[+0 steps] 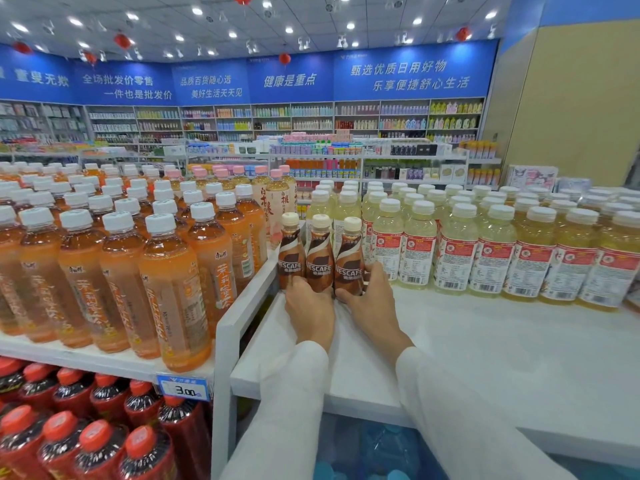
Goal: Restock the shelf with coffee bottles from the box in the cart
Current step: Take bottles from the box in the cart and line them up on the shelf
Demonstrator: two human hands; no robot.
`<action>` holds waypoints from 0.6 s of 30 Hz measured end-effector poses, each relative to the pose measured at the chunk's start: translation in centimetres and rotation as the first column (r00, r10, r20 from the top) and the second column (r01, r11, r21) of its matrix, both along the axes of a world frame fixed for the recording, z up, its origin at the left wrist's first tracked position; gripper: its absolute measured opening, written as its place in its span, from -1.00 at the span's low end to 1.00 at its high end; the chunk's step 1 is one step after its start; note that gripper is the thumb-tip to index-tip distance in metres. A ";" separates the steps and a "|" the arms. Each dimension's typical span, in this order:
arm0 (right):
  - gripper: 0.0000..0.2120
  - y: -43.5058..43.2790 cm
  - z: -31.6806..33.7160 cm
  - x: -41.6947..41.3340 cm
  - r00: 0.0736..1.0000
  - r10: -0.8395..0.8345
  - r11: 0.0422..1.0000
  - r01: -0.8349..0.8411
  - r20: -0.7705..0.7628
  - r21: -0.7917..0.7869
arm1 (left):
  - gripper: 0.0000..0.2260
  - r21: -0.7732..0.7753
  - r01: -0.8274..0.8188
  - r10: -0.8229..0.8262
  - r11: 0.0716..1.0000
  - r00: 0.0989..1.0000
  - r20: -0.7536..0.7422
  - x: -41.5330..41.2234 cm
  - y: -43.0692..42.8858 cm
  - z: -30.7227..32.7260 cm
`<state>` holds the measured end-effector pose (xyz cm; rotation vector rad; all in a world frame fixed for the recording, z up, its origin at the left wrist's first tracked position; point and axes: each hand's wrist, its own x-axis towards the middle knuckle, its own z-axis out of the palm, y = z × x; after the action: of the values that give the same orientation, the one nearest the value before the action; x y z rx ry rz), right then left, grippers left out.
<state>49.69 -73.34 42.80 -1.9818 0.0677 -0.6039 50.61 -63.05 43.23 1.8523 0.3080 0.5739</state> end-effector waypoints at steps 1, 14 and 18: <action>-0.46 0.0 0.0 0.0 1.000 0.000 1.000 0.000 -0.001 0.002 | -0.62 0.003 -0.001 0.001 1.000 1.000 0.001 0.0 0.0 0.0; -0.49 0.0 0.4 -0.3 1.000 0.007 1.000 -0.007 -0.020 -0.010 | -0.59 0.009 0.029 -0.029 1.000 1.000 0.008 -0.2 0.2 0.1; -0.38 0.1 0.4 -0.4 0.999 0.004 1.000 -0.005 -0.052 -0.019 | -0.57 0.011 0.034 -0.034 0.999 0.999 -0.005 -0.5 0.3 0.0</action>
<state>49.26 -73.20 43.20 -2.0156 0.0896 -0.5517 50.11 -62.77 43.22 1.8668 0.2764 0.5485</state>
